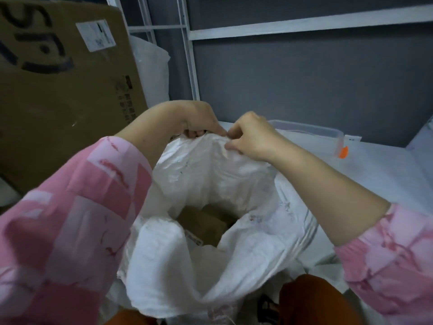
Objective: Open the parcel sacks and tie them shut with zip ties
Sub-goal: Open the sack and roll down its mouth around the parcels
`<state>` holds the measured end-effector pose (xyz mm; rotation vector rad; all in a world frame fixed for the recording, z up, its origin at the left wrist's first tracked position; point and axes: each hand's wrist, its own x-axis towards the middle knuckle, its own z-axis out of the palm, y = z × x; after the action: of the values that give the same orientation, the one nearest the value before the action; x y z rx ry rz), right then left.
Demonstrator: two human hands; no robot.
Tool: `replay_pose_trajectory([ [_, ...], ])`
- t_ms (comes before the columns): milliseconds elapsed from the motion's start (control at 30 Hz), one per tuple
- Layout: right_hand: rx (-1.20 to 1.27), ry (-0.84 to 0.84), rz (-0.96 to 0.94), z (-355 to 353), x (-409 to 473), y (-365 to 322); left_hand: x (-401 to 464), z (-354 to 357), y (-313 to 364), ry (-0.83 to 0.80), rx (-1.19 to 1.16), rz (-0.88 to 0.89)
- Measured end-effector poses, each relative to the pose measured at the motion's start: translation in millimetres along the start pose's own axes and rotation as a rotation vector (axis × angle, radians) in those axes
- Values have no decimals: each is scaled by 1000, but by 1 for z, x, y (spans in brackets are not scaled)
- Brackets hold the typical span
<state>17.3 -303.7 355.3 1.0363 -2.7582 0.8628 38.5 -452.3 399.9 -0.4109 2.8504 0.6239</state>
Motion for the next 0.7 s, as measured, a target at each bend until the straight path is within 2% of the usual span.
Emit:
replay_pose_trajectory([
  [133,73,-22,7,8,21,-1,-5,-6,-21,113,-143,37],
  [233,66,-84,87,11,35,5,-12,-11,-38,173,-58,77],
  [333,71,-49,187,15,49,13,-18,-9,-52,205,6,78],
  [467,24,-154,298,14,55,12,-15,-6,-66,284,-49,62],
  [567,70,-186,327,12,56,12,-11,-11,-73,234,-113,-9],
  [633,47,-164,320,13,56,10,-8,-12,-77,134,-259,-81],
  [700,2,-131,285,14,57,4,-6,-15,-79,120,-386,-116],
])
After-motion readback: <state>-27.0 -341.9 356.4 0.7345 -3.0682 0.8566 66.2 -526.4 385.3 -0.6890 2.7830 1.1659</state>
